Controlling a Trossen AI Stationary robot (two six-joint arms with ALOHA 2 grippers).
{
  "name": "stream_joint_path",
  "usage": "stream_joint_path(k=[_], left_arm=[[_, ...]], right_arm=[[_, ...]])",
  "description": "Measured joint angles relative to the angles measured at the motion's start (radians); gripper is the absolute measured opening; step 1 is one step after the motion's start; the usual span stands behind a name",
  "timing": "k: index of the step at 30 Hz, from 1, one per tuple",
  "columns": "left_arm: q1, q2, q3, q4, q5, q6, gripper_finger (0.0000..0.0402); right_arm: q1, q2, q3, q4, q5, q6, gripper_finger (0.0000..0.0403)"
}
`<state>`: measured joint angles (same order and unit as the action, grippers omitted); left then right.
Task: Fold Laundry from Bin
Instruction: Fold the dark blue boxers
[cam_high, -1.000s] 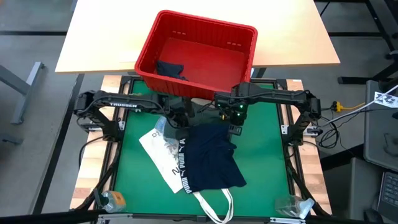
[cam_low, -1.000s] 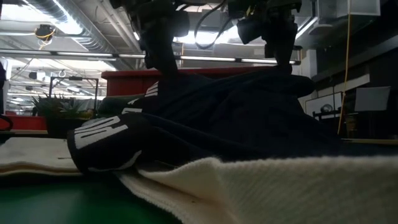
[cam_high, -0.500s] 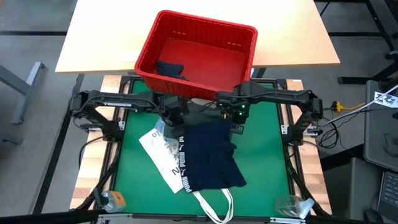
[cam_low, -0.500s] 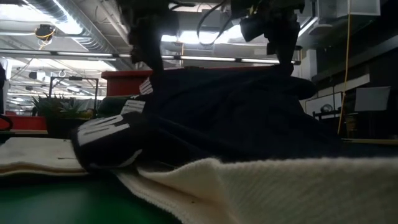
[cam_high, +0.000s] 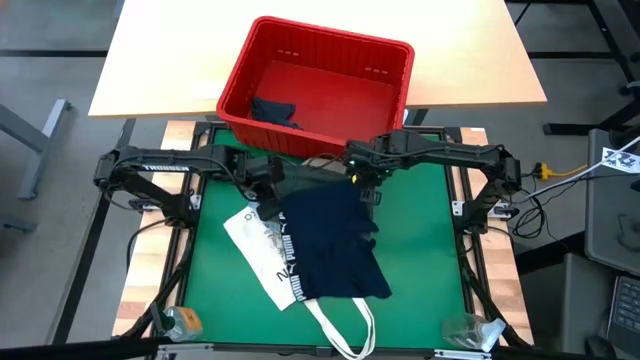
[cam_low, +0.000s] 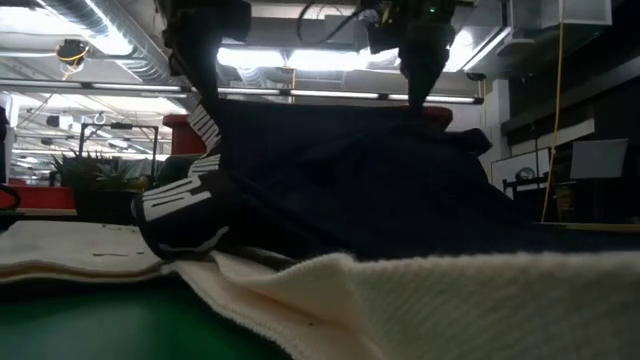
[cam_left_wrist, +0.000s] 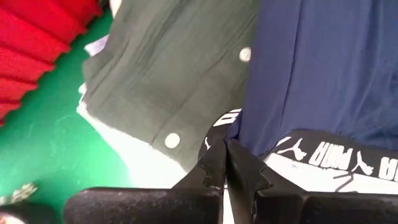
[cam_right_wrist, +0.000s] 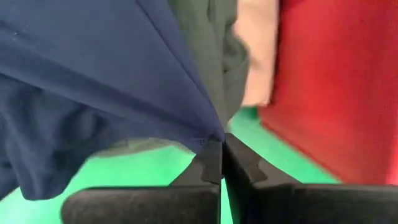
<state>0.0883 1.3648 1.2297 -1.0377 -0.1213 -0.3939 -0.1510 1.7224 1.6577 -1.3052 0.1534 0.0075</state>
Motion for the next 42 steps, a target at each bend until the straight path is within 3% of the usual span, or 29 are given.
stream_joint_path(k=[10,18,25,29,34,36,42], left_arm=[[0.000,-0.022,0.052,-0.137,0.008,0.003,0.0000],[0.000,-0.021,0.098,-0.251,0.002,0.004,0.0000],[-0.007,-0.021,0.101,-0.253,0.038,0.003,0.0000],[-0.036,-0.021,0.101,-0.249,0.043,0.002,0.0000],[-0.100,-0.021,0.102,-0.206,0.080,0.000,0.0000],[-0.134,-0.021,0.102,-0.177,0.088,-0.006,0.0000],[-0.246,-0.014,0.102,-0.057,0.090,-0.062,0.0000]], right_arm=[[0.000,-0.001,0.119,0.050,0.035,-0.114,0.0003],[0.000,-0.001,0.154,0.046,0.194,-0.200,0.0003],[0.000,-0.001,0.154,0.034,0.092,-0.225,0.0003],[0.000,-0.007,0.154,-0.023,0.089,-0.223,0.0003],[0.002,-0.021,0.154,-0.104,0.016,-0.119,0.0003],[0.021,-0.024,0.154,-0.131,-0.035,-0.078,0.0003],[0.163,-0.026,0.153,-0.184,-0.049,0.016,0.0003]])
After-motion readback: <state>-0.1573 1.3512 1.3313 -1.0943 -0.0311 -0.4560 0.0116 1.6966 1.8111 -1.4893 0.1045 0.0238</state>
